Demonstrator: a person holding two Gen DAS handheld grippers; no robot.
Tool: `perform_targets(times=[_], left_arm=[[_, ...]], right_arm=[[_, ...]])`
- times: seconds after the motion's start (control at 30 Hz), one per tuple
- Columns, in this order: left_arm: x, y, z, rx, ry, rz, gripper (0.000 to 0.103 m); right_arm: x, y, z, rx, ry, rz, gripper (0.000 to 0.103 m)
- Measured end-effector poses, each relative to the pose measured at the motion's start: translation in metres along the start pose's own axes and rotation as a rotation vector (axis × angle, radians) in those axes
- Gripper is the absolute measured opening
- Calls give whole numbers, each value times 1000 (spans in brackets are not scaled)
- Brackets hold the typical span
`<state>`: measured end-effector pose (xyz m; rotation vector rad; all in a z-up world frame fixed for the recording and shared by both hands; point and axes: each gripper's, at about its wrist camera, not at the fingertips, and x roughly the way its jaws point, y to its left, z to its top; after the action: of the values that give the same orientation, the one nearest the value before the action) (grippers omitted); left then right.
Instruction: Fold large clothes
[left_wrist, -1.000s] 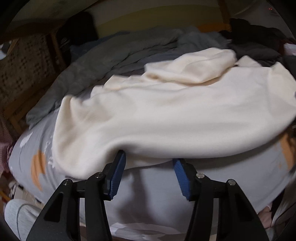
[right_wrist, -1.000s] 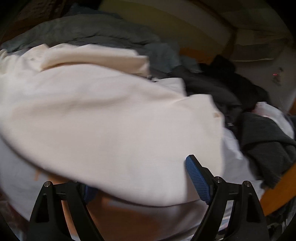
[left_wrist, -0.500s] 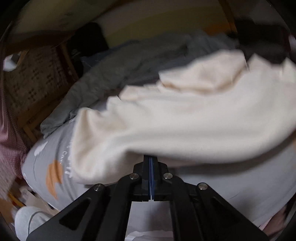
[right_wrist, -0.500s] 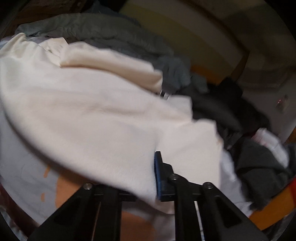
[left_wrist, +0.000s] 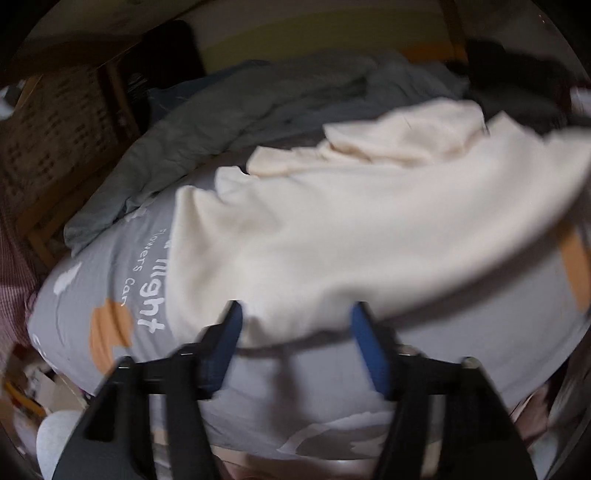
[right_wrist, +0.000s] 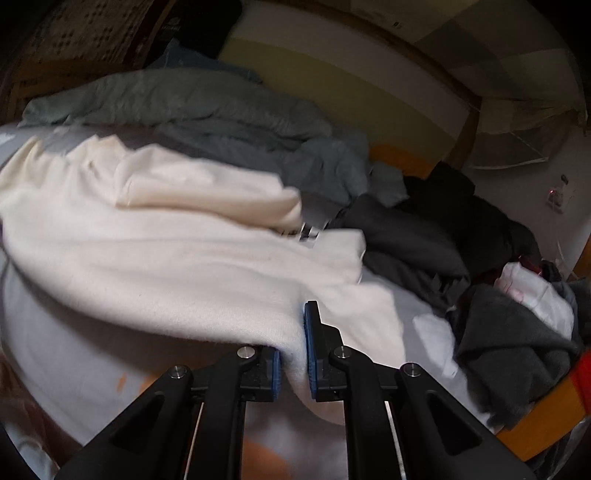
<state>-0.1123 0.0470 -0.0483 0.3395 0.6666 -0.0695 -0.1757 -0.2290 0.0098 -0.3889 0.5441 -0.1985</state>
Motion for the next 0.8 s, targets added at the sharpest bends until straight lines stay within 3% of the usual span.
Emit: perform_targets(times=[0.1,0.17,0.23,0.3,0.4,0.53,0.57,0.63,0.7,0.77,0.8], left_arm=[[2,-21,-4,124,0,-10,64],[5,-34,-6,231,-1,9,71],[14,-45,-7,368,-5,106,72],[18,-45,-2,415,-42,148,72],[24,-34,14,402,-78,114,69],[42,-24,19,368,-50,21,24],[39,-16,20,308,-77,-2,16],[31,3,28,181,-112,-42,14],[17,18,40,77,-159,-48,13],[5,23,49,14,-203,-46,12],[1,24,52,-24,-215,-54,12]], right_arm=[[1,-11,16,40,-14,12,11],[1,-15,25,70,-27,14,11],[3,-16,30,86,-33,12,11],[6,-16,34,96,-30,10,11],[10,-15,30,79,-25,6,11],[15,-14,21,73,0,2,13],[16,-14,20,73,5,-3,16],[15,-13,18,66,18,-55,40],[14,-16,9,64,52,-101,46],[15,-19,-4,93,94,-80,38],[16,-17,-10,92,111,-70,12]])
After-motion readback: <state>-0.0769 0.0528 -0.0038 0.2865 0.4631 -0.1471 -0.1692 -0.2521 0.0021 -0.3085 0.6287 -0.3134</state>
